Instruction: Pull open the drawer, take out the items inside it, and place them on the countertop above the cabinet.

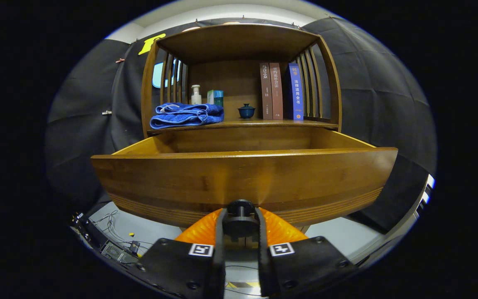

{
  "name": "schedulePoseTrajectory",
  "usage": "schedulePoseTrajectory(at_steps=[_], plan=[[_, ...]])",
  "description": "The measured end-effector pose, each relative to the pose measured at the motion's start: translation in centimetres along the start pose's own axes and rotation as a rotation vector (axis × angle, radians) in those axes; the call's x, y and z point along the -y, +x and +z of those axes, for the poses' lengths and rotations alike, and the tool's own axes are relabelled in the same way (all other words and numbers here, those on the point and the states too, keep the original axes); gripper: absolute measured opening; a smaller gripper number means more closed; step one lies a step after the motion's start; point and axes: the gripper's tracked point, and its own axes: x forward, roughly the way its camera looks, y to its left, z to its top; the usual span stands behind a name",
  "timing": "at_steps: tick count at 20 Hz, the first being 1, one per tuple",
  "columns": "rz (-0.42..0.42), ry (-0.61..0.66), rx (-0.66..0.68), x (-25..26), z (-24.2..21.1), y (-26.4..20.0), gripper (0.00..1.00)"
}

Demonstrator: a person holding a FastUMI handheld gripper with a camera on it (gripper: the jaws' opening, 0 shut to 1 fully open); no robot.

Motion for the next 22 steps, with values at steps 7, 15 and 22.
schedulePoseTrajectory(at_steps=[7, 15, 22], plan=[[0.015, -0.009, 0.102, 0.3, 6.4, -3.7, 0.99], [-0.008, 0.057, 0.039, 0.6, 16.1, -3.1, 0.99], [-0.017, 0.054, -0.327, 1.2, 15.4, 5.7, 0.99]])
